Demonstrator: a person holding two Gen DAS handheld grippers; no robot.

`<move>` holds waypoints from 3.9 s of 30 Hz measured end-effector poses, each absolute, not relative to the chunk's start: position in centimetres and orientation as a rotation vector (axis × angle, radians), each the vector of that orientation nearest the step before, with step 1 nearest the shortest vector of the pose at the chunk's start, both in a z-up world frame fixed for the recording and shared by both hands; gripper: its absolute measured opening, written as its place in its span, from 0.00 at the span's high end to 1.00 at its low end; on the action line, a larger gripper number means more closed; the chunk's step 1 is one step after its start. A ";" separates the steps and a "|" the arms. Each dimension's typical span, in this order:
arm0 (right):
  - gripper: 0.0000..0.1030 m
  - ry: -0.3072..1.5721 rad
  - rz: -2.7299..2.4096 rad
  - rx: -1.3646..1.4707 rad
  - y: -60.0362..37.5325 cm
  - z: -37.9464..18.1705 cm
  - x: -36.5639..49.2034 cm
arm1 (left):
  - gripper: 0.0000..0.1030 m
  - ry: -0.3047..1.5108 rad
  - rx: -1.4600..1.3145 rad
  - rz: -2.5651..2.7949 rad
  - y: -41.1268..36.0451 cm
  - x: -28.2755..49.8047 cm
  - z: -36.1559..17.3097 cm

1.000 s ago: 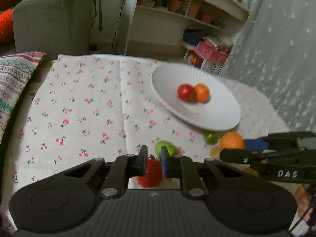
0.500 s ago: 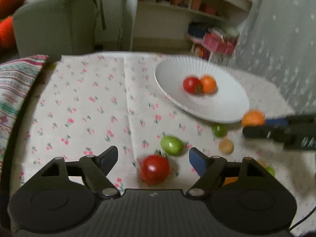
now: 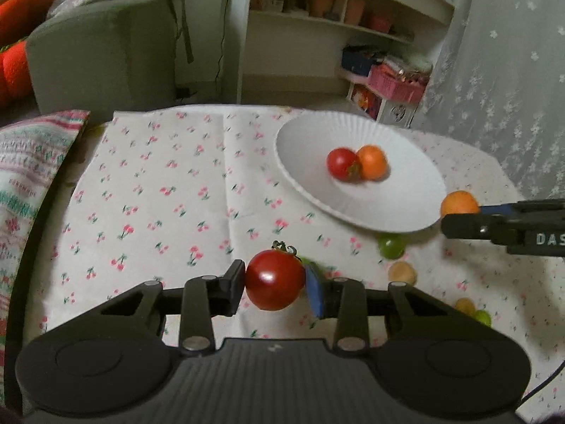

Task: Organize fruits
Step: 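Carry both fruits to the white plate and open both tools, then grasp an orange tomato with the left tool while the right tool grasps another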

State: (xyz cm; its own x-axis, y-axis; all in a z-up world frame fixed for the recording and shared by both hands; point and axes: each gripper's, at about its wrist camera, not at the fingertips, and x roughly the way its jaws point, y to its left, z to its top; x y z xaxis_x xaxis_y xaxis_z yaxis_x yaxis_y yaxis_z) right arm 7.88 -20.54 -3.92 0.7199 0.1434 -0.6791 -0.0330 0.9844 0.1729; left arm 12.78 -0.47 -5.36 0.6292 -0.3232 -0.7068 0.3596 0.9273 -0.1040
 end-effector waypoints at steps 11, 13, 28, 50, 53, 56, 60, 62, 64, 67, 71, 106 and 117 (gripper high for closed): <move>0.69 0.733 0.038 0.133 -21.9 -3.5 8.8 | 0.76 0.698 -0.001 -0.448 -4.4 13.8 -3.5; 0.69 0.739 0.029 0.127 -22.1 -3.7 9.1 | 0.76 0.690 -0.001 -0.466 -5.6 14.1 -3.3; 0.69 0.776 0.021 0.119 -22.6 -5.1 11.0 | 0.76 0.750 -0.011 -0.543 -8.5 17.7 -5.9; 0.51 0.753 -0.023 0.159 -23.9 -3.5 9.5 | 0.53 0.778 -0.143 -0.528 -4.0 17.2 -3.7; 0.41 0.725 -0.032 0.163 -23.6 -2.3 8.3 | 0.44 0.772 -0.156 -0.499 -2.6 16.4 -3.0; 0.35 0.708 -0.033 0.190 -23.3 -0.9 7.5 | 0.34 0.763 -0.149 -0.478 -1.3 15.0 -2.3; 0.19 0.718 -0.017 0.190 -22.3 0.2 6.2 | 0.27 0.761 -0.088 -0.444 -0.2 13.0 -1.7; 0.16 0.723 -0.018 0.161 -21.5 0.4 5.4 | 0.25 0.777 -0.075 -0.437 0.3 12.3 -1.5; 0.12 0.730 -0.020 0.131 -20.9 0.4 4.9 | 0.24 0.782 -0.083 -0.450 0.9 11.6 -1.4; 0.10 0.763 -0.024 0.100 -20.2 0.1 4.2 | 0.21 0.786 -0.078 -0.440 1.5 10.7 -1.2; 0.06 0.788 -0.042 0.053 -19.3 -0.2 2.8 | 0.19 0.791 -0.047 -0.405 1.6 9.6 -1.1; 0.29 0.941 0.021 0.161 -18.7 -5.8 2.8 | 0.54 0.875 0.251 -0.735 -5.6 2.4 -8.2; 0.43 0.963 0.076 0.121 -16.4 -7.3 5.1 | 0.79 0.898 0.295 -0.756 -6.0 2.3 -9.4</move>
State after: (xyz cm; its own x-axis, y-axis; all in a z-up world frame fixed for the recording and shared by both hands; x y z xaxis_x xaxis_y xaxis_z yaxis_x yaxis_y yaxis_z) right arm 5.06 -16.36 -7.34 0.5695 0.1182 -0.8135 -0.0110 0.9906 0.1363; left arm 2.34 -6.02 -9.36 0.3916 -0.4675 -0.7925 0.7012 0.7093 -0.0720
